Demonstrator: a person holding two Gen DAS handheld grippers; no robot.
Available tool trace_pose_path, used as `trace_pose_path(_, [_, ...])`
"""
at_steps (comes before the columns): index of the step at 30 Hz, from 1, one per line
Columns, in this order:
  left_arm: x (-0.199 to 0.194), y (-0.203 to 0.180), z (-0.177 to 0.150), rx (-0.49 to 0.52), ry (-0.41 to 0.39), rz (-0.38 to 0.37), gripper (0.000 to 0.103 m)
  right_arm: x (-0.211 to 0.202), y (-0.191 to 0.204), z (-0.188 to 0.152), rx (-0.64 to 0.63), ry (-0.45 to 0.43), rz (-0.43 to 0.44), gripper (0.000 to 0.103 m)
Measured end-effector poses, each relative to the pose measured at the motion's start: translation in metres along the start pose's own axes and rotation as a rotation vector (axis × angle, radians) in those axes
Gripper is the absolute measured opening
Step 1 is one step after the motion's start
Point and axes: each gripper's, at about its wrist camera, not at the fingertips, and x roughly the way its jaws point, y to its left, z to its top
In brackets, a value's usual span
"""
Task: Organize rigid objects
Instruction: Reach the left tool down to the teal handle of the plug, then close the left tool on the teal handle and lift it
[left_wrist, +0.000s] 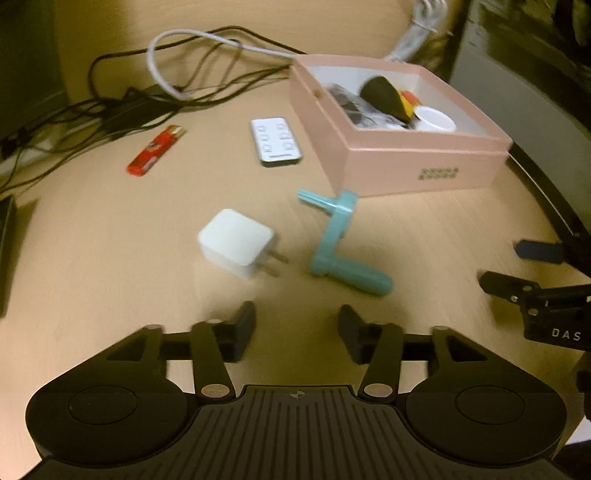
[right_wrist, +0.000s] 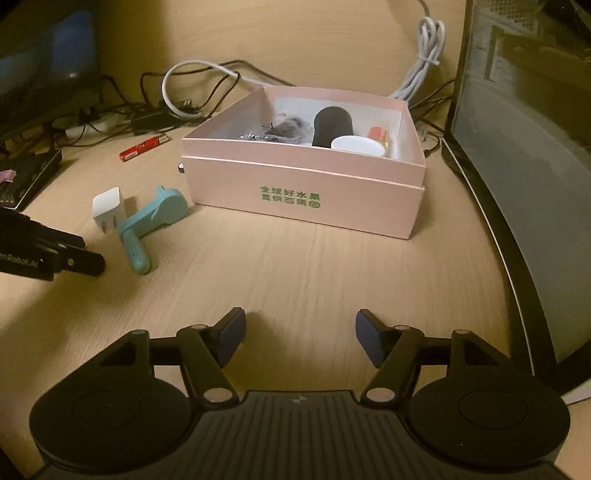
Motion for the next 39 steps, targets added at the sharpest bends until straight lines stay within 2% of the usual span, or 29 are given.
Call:
trace_pose_path(1, [0.001,-0.003,0.001,0.005,0.003,-0.01,0.069,0.0,0.0,-0.001,0.001,-0.007,-0.001,0.07])
trace_pose_path(3, [-0.001,-0.004,0.002,-0.019,-0.013,-0.045,0.064,0.0,0.001,-0.003,0.003,-0.016,0.001,0.071])
trace_pose_path(5, [-0.01,-0.009,0.005,-0.018,-0.079,-0.061,0.063,0.001,0.001,-0.004,0.006,-0.023,-0.004,0.074])
trace_pose_path(8, [-0.017,-0.019,0.017,0.04,-0.165,-0.056,0.063,0.002,0.0,-0.004,0.008,-0.028,0.0,0.077])
trace_pose_path(11, [-0.004,-0.024,0.035,0.071,-0.171,-0.051,0.063,0.001,0.003,-0.007,0.005,-0.032,0.005,0.084])
trace_pose_path(14, [0.021,-0.027,0.048,0.114,-0.135,0.004,0.063,0.001,0.005,-0.009,0.0,-0.04,0.01,0.086])
trace_pose_path(17, [0.037,-0.023,0.051,0.122,-0.096,-0.015,0.063,0.002,0.005,-0.007,-0.003,-0.027,0.018,0.09])
trace_pose_path(21, [0.05,-0.02,0.051,0.147,-0.113,-0.063,0.064,0.006,0.009,-0.005,-0.028,-0.006,0.045,0.103])
trace_pose_path(25, [0.053,-0.017,0.053,0.14,-0.143,-0.088,0.063,0.008,0.01,-0.003,-0.024,0.012,0.037,0.103])
trace_pose_path(30, [0.055,-0.017,0.049,0.186,-0.186,-0.1,0.06,0.008,0.007,-0.002,-0.049,0.036,0.061,0.103])
trace_pose_path(36, [0.056,-0.021,0.056,0.173,-0.145,-0.074,0.06,0.007,0.006,-0.004,-0.062,0.032,0.073,0.103])
trace_pose_path(37, [0.056,-0.022,0.056,0.177,-0.145,-0.078,0.054,0.006,0.006,-0.003,-0.06,0.033,0.072,0.102])
trace_pose_path(39, [0.055,-0.022,0.055,0.183,-0.154,-0.08,0.051,0.005,0.007,-0.003,-0.058,0.038,0.064,0.099])
